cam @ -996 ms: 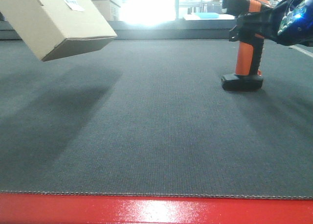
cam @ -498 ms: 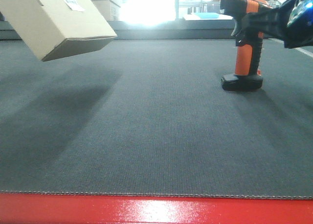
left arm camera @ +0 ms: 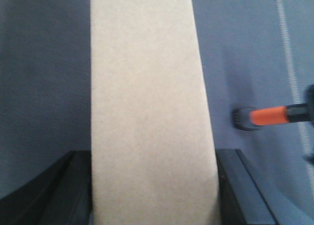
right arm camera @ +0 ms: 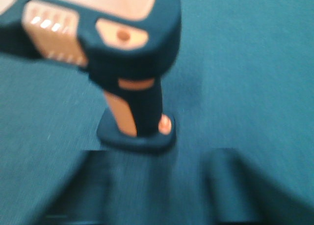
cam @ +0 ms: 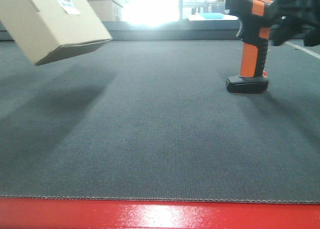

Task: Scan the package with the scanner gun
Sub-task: 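Lower the box onto the belt and release it with the left gripper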

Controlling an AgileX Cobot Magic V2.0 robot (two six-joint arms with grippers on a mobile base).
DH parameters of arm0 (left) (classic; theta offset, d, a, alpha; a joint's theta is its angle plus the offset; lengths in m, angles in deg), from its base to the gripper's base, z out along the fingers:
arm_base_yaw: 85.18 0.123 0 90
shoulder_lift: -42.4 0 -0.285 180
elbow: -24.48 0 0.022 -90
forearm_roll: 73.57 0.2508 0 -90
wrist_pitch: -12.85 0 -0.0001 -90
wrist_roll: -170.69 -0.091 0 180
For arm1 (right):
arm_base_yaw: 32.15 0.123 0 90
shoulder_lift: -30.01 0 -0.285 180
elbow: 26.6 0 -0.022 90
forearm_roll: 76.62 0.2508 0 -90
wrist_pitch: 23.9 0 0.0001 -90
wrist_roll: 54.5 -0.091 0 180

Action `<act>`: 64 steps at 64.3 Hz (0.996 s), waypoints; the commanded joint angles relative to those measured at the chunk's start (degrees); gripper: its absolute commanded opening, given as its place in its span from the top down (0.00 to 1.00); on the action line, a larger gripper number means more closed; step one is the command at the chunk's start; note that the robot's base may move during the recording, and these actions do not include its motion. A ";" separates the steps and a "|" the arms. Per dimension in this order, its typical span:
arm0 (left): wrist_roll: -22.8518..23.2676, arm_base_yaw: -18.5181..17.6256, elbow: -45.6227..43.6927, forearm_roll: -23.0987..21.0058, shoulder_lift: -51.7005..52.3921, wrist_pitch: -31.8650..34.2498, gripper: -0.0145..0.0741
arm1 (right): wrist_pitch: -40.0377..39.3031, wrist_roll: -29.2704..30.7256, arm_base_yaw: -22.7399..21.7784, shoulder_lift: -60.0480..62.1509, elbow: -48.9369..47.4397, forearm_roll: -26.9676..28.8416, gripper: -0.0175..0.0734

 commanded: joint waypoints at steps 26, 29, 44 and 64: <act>7.37 -9.55 -6.60 26.64 -0.41 8.23 0.96 | -0.68 0.07 -0.31 22.69 14.04 -0.34 0.99; 7.37 -10.16 -6.48 26.98 -0.83 9.55 0.96 | -0.68 0.07 -0.31 24.86 14.94 -0.34 0.99; 10.34 -12.21 -6.35 32.01 -4.07 11.48 0.96 | -0.68 0.07 -0.31 33.06 17.49 -0.34 0.99; 11.74 -14.21 -6.11 37.46 -7.96 9.23 0.96 | -0.56 0.07 -0.31 36.67 17.93 -0.34 0.99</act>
